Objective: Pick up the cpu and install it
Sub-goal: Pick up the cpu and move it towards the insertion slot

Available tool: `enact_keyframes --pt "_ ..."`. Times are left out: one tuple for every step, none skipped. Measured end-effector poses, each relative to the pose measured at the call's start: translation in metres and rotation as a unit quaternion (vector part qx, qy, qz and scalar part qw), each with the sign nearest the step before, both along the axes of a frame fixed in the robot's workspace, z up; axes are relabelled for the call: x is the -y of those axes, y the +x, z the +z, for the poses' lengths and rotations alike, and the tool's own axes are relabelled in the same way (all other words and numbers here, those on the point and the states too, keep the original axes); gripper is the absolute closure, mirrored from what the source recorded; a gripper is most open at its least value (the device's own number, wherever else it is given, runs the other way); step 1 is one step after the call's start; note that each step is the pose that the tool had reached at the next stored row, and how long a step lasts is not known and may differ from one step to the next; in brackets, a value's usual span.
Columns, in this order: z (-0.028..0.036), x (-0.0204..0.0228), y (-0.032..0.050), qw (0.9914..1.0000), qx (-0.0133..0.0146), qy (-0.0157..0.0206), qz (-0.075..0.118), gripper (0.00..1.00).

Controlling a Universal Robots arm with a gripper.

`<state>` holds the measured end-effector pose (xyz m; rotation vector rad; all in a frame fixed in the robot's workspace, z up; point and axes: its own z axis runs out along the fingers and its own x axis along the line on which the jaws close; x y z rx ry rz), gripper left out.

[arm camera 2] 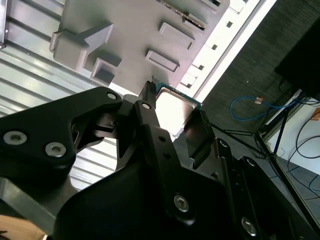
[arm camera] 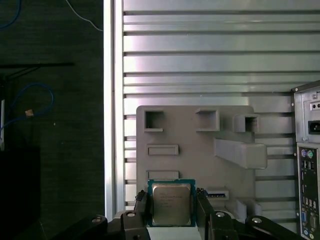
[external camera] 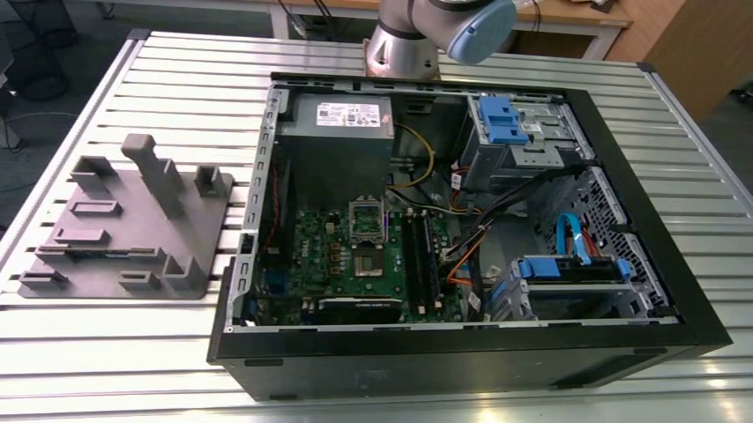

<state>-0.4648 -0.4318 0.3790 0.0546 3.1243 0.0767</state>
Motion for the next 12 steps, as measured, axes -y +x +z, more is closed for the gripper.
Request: enact_keyframes --pt "0.0001 0.0 0.0 1.0 -0.0001 0.0 0.0 0.53" --pt "0.0002 0.0 0.0 1.0 -0.0001 -0.0001 0.0 0.53" --pt "0.0002 0.0 0.0 1.0 -0.0001 -0.0001 0.0 0.53" --pt "0.0002 0.0 0.0 1.0 -0.0001 -0.0001 0.0 0.53" --pt "0.0003 0.0 0.0 1.0 -0.0001 -0.0001 0.0 0.53" --pt "0.0008 0.0 0.0 1.0 -0.0003 -0.0002 0.0 0.53" --pt "0.0018 0.0 0.0 1.0 -0.0003 -0.0002 0.0 0.53" --pt "0.0031 0.0 0.0001 1.0 -0.0003 -0.0002 0.0 0.53" --pt "0.0045 0.0 0.0 1.0 -0.0002 -0.0001 0.0 0.53" --pt "0.0064 0.0 0.0 1.0 -0.0002 -0.0001 0.0 0.53" --pt "0.0081 0.0 0.0 1.0 -0.0001 -0.0001 0.0 0.53" --pt "0.0098 0.0 0.0 1.0 -0.0001 -0.0001 0.0 0.53"
